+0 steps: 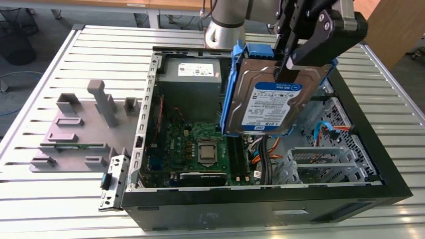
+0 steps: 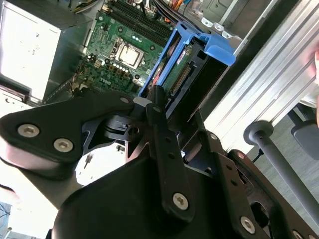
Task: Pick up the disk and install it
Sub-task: 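Pick up the disk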
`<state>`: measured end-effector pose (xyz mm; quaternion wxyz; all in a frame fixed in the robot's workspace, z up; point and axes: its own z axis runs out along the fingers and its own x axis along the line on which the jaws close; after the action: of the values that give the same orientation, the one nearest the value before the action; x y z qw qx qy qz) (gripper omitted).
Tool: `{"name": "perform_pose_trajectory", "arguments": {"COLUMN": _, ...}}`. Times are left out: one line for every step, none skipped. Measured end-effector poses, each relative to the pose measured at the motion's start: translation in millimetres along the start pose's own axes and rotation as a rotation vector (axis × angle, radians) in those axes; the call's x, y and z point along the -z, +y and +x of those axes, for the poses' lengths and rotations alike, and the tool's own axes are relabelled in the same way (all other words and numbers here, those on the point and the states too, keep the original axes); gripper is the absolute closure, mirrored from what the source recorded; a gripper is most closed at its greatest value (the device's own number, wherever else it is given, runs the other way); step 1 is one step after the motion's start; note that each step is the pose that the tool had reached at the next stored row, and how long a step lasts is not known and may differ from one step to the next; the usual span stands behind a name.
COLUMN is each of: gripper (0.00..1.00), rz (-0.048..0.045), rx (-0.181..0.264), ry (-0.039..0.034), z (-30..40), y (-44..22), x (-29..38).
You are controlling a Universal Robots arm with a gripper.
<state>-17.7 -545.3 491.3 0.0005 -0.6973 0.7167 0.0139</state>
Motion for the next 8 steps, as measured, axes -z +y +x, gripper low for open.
{"name": "perform_pose_trajectory", "arguments": {"gripper": 0.65, "rz": 0.0000, "rx": 0.000, "ry": -0.0001, "z": 1.9, "y": 0.0, "x": 0.0}}
{"name": "perform_pose_trajectory", "arguments": {"gripper": 0.65, "rz": 0.0000, "rx": 0.000, "ry": -0.0001, "z": 3.8, "y": -0.1, "x": 0.0}}
{"name": "perform_pose_trajectory", "arguments": {"gripper": 0.65, "rz": 0.0000, "rx": 0.000, "ry": -0.0001, "z": 5.7, "y": -0.2, "x": 0.1}}
{"name": "perform_pose_trajectory", "arguments": {"gripper": 0.65, "rz": 0.0000, "rx": -0.001, "ry": 0.0000, "z": 7.6, "y": -0.2, "x": 0.1}}
{"name": "perform_pose_trajectory", "arguments": {"gripper": 0.65, "rz": 0.0000, "rx": -0.001, "ry": 0.0000, "z": 9.6, "y": -0.3, "x": 0.1}}
{"name": "perform_pose_trajectory", "arguments": {"gripper": 0.65, "rz": 0.0000, "rx": -0.001, "ry": 0.0000, "z": 11.6, "y": -0.3, "x": 0.1}}
{"name": "perform_pose_trajectory", "arguments": {"gripper": 0.65, "rz": 0.0000, "rx": -0.001, "ry": -0.0001, "z": 13.8, "y": -0.4, "x": 0.1}}
{"name": "perform_pose_trajectory", "arguments": {"gripper": 0.65, "rz": 0.0000, "rx": -0.001, "ry": -0.0001, "z": 15.7, "y": -0.5, "x": 0.2}}
